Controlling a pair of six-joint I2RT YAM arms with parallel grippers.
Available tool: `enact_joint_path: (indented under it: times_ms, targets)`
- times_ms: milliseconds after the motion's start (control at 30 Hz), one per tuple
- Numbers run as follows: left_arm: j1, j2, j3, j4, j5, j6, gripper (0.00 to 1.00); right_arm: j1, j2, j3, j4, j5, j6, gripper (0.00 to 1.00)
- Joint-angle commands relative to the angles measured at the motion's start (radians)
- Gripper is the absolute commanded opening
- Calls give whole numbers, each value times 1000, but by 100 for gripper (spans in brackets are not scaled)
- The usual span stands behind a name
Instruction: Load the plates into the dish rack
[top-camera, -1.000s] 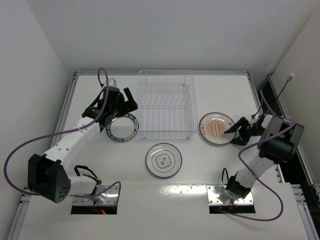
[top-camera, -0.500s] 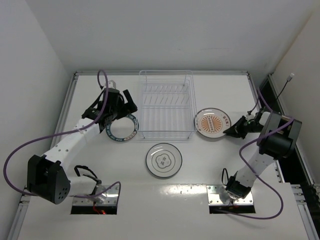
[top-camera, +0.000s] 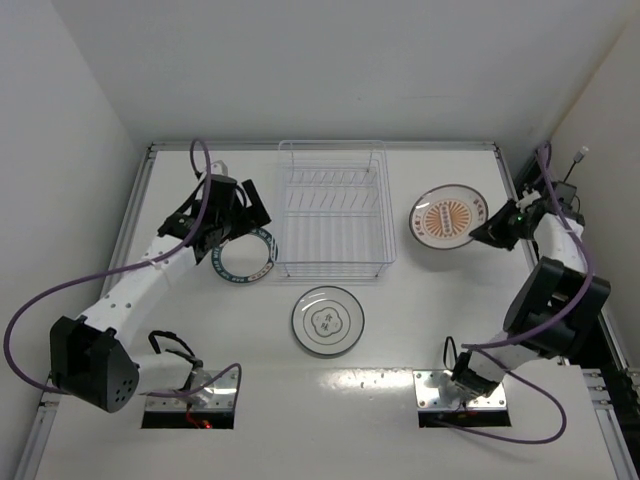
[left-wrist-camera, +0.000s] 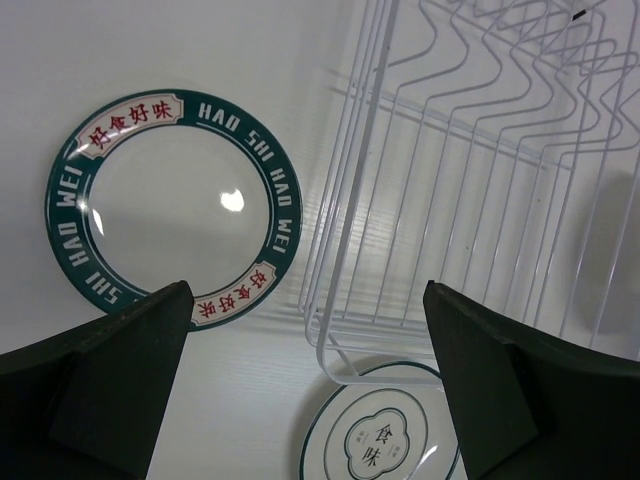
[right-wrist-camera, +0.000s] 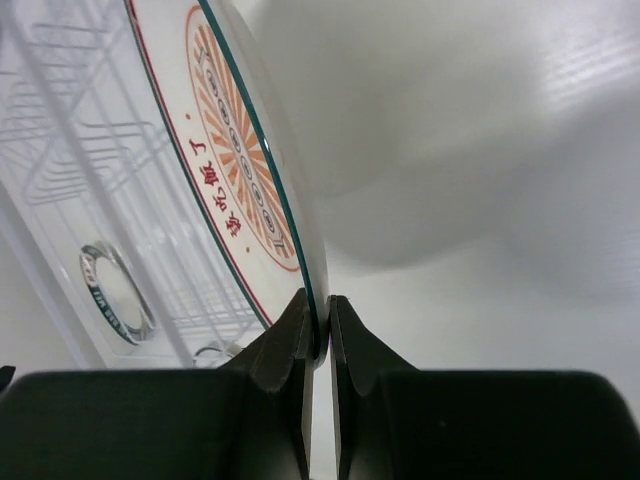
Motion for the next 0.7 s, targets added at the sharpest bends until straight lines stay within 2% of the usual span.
enact_joint_path:
  times_ms: [0,100,267,333,433,500,667]
  targets:
    - [-11,-16,85,-70,-59,-10,100,43,-74,101,36,-46,81,0]
    - [-11,-16,111,-107,-79,-1,100,97,-95,184,59,6,141,0]
    - [-11,-25,134,-124,-99,-10,100,273,-108,391,20,275,199,0]
    - [-11,-25,134,-113,-108,-10,100,333,-50,460,-23,408,199,0]
    - [-20,-35,145,-101,-119,14,100,449,4,549,-57,531,199,0]
    - [-20,-35,155,-101,-131,23,100,529,96,648,-115,590,199,0]
    - [-30,-54,174,-147,-174,54,100,643,250,821,-213,789,217,0]
